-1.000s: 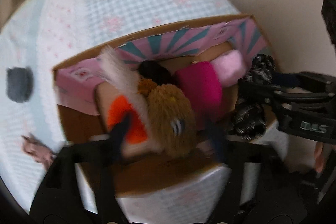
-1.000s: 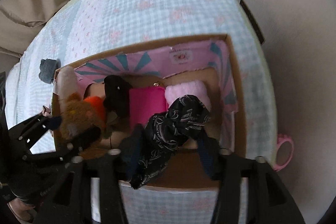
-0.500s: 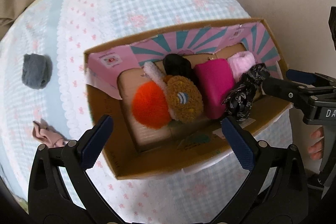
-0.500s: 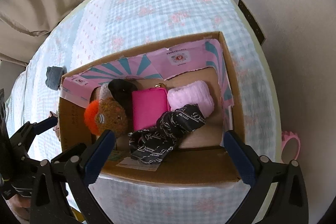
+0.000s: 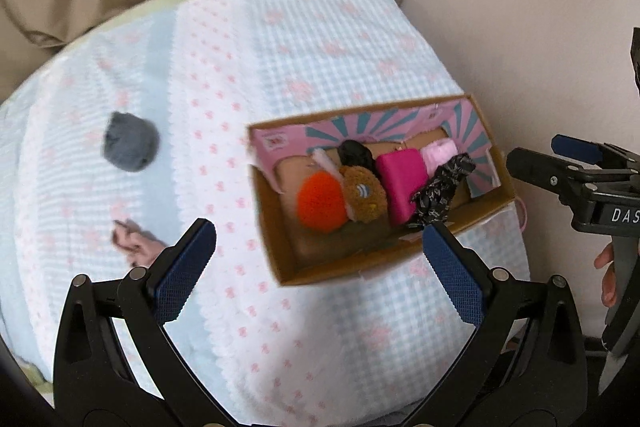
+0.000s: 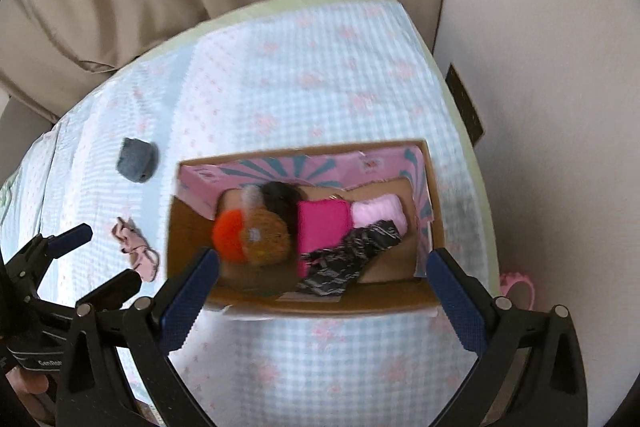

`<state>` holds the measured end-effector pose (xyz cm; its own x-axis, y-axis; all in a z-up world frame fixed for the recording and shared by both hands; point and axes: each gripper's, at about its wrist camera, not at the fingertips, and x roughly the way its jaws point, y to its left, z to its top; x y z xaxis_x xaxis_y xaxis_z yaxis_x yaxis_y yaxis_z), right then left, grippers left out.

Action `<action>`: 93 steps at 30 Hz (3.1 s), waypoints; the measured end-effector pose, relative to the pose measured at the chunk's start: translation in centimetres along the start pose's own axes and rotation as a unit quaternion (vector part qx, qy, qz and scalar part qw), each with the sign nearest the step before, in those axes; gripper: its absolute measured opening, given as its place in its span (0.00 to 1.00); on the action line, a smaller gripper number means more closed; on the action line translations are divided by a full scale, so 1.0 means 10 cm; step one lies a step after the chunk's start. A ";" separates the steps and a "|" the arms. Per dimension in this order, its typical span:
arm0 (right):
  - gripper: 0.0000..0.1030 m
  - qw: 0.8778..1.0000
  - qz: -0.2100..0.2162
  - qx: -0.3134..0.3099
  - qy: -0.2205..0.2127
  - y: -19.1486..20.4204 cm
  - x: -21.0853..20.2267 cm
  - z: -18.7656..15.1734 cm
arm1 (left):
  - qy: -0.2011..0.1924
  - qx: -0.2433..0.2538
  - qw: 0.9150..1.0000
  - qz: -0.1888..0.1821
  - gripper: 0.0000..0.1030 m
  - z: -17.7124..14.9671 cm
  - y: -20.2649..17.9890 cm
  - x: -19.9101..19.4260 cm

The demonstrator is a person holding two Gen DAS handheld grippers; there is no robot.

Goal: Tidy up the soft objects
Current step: 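Lower clip and scrunchie into the box and open both grippers, then move both tools back toward the grey pouch and pink scrunchie, then grasp the pink fabric scrunchie with the left gripper while the right grasps the grey fuzzy pouch, then lift the pink scrunchie and grey pouch and carry them toward the box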

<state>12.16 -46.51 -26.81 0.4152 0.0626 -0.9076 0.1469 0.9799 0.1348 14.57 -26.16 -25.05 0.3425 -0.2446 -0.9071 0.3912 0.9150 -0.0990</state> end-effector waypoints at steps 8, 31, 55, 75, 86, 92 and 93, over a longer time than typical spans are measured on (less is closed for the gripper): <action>1.00 0.998 0.003 -0.029 -0.058 0.79 -0.71 -0.07 | -0.052 -0.030 0.998 0.016 1.00 -0.20 0.58 -0.88; 1.00 0.986 0.053 -0.124 -0.101 2.51 -0.58 0.30 | -0.085 -0.097 0.991 0.031 1.00 -0.66 2.39 -1.15; 1.00 0.935 0.083 -0.340 0.063 3.48 2.23 1.01 | 0.087 -0.012 0.996 -0.011 1.00 -0.89 2.72 1.35; 0.72 0.884 0.101 -0.449 0.074 4.02 3.36 0.84 | 0.076 0.027 0.997 -0.014 0.69 -0.83 2.60 2.02; 0.48 0.895 0.097 -0.431 0.051 4.04 3.25 0.81 | 0.070 -0.020 0.997 -0.018 0.35 -0.68 2.76 1.88; 0.47 0.906 0.100 -0.410 0.038 3.91 2.98 0.86 | 0.056 -0.023 0.998 -0.002 0.33 -0.70 3.06 1.61; 0.47 0.907 0.100 -0.407 0.036 3.90 2.93 0.86 | 0.051 -0.026 0.998 0.003 0.33 -0.69 3.09 1.54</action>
<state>37.81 -8.07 -44.69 0.2969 0.2373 -0.9250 -0.6482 0.7614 -0.0127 26.08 0.53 -44.89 0.2548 -0.2081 -0.9443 0.3440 0.9322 -0.1126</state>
